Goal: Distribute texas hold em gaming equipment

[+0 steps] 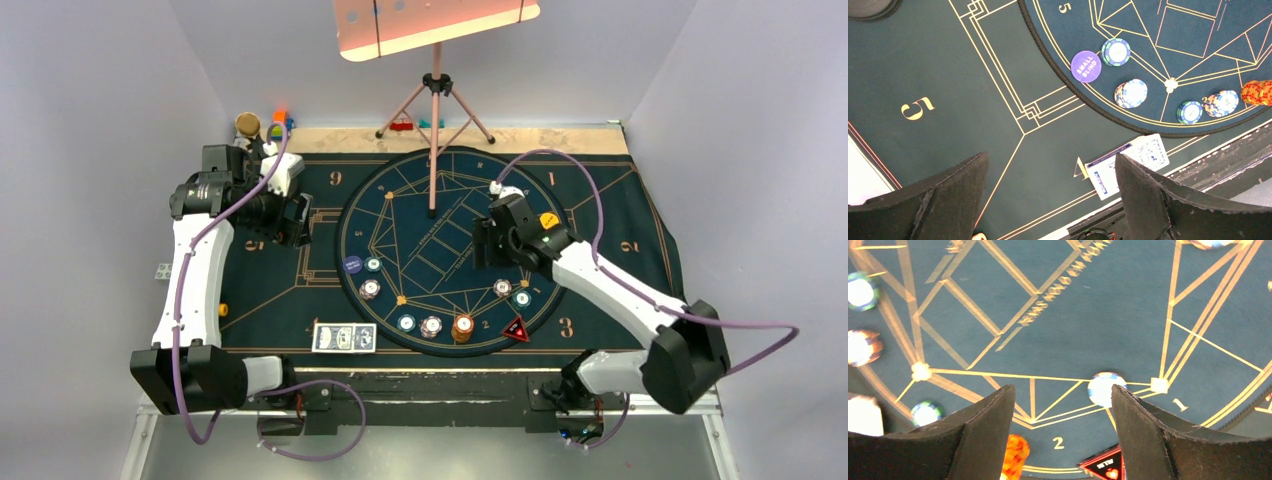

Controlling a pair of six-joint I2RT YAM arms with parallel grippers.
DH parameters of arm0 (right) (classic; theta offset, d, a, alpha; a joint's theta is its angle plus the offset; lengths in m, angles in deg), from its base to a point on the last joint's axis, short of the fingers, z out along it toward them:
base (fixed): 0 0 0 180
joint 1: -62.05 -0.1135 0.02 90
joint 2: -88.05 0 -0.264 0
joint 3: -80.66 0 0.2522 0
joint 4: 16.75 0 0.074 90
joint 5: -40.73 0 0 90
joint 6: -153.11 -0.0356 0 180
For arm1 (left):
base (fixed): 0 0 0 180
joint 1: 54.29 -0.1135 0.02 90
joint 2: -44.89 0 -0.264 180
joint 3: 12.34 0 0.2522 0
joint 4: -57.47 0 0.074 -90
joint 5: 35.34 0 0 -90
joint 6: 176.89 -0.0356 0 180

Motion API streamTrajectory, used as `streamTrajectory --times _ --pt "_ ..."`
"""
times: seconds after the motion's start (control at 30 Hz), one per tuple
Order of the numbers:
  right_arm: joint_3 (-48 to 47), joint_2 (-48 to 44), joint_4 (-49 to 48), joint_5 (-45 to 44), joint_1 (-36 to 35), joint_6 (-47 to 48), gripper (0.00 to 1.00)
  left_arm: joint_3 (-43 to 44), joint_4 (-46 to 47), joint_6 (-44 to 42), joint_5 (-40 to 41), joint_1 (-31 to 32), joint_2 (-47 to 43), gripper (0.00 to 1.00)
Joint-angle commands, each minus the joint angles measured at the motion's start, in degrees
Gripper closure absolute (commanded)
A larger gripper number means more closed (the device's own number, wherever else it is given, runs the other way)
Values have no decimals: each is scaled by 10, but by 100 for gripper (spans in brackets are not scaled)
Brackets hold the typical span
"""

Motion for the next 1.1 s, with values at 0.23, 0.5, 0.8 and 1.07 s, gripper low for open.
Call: streamTrajectory --times 0.23,0.5,0.8,1.07 --pt "-2 -60 8 54 -189 102 11 0 7 -6 -6 -4 -10 0" --pt "14 -27 21 30 -254 84 7 4 5 -5 -6 -4 -10 0" --pt "36 19 13 23 -267 59 9 5 4 -7 -2 -4 -11 0" --pt "34 37 14 24 -267 49 25 4 4 -8 -1 -4 -11 0"
